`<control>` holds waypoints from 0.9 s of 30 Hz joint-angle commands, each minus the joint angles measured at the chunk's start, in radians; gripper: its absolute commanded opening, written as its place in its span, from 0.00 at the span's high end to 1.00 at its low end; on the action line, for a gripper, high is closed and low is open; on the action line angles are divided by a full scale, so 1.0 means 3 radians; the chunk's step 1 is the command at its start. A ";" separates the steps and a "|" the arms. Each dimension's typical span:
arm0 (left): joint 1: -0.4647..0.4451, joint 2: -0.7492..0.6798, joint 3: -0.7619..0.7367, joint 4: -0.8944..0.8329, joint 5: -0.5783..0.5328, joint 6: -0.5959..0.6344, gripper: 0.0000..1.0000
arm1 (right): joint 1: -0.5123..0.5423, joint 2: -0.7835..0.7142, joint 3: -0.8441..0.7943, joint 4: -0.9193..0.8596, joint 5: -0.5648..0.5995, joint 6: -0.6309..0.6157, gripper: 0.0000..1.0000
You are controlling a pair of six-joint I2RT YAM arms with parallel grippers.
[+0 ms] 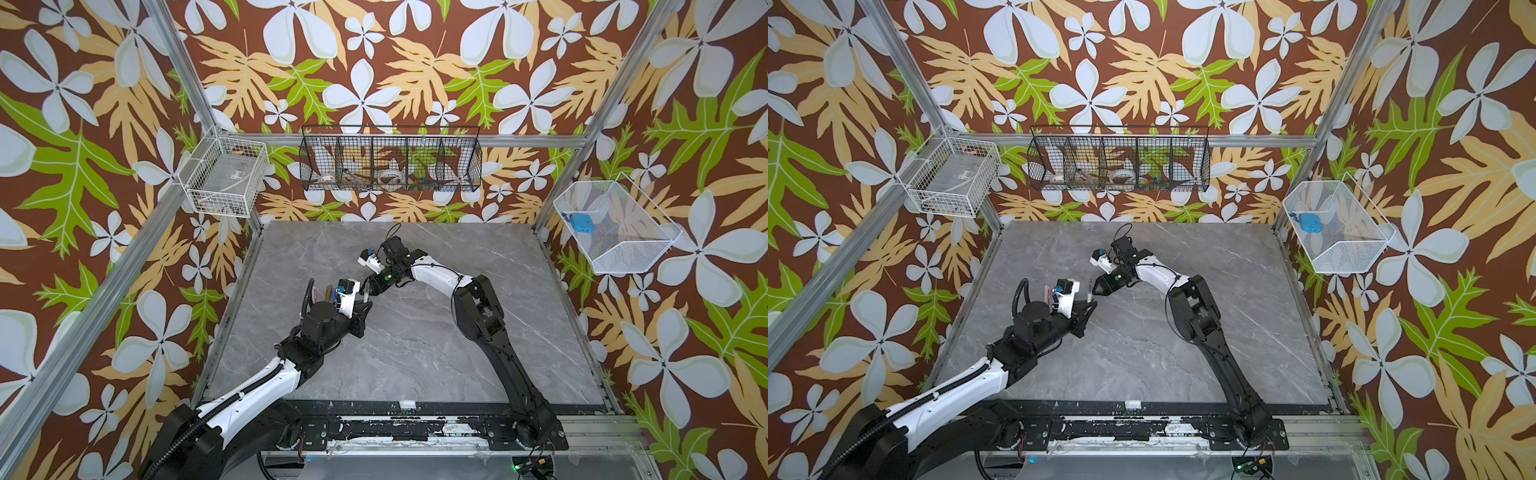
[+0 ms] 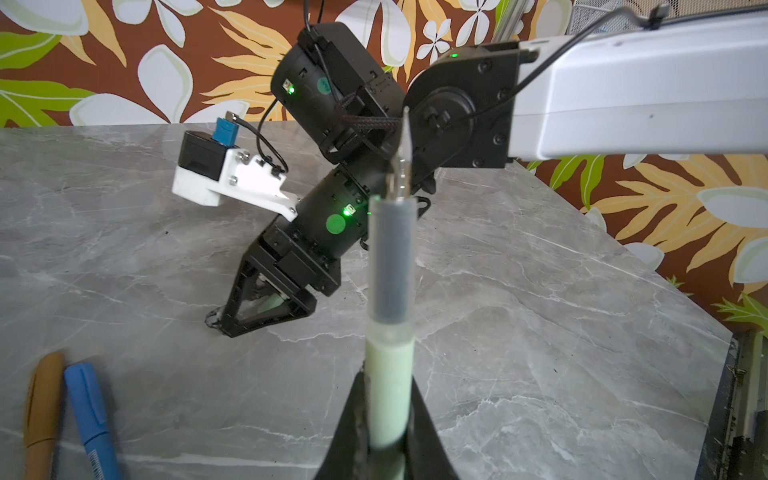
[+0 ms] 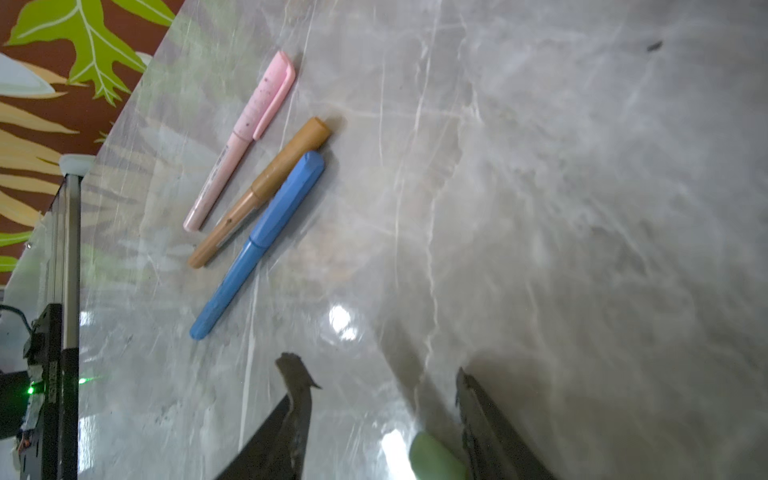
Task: Insert the pens into the pen caps
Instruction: 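Move the right gripper over the light-green cap on the table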
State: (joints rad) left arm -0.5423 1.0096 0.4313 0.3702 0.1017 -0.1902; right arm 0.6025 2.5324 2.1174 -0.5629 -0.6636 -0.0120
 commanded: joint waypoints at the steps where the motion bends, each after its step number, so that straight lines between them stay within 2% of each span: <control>1: 0.0003 0.0009 0.0020 0.0068 -0.0041 0.0020 1.00 | 0.0006 -0.0150 -0.0239 -0.0413 0.0141 -0.0158 0.46; 13: 0.0003 0.0029 0.0012 0.0074 -0.0053 0.0036 1.00 | 0.0037 -0.0682 -0.0790 -0.1013 0.0467 -0.0550 0.47; 18: 0.0003 0.0040 0.0006 0.0080 -0.0041 0.0041 1.00 | 0.0037 -0.1078 -0.1151 -0.0815 0.0532 -0.0303 0.45; 23: 0.0003 0.0040 0.0004 0.0082 -0.0042 0.0041 1.00 | 0.0036 -0.1510 -0.1645 -0.0447 0.0843 0.0108 0.38; 27: 0.0003 0.0040 0.0004 0.0086 -0.0017 0.0037 1.00 | 0.0060 -0.1548 -0.1817 -0.0242 0.0671 0.0421 0.38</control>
State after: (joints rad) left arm -0.5423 1.0218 0.4313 0.3706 0.0906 -0.1810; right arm 0.6132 2.0750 1.5917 -0.7006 -0.4511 0.0193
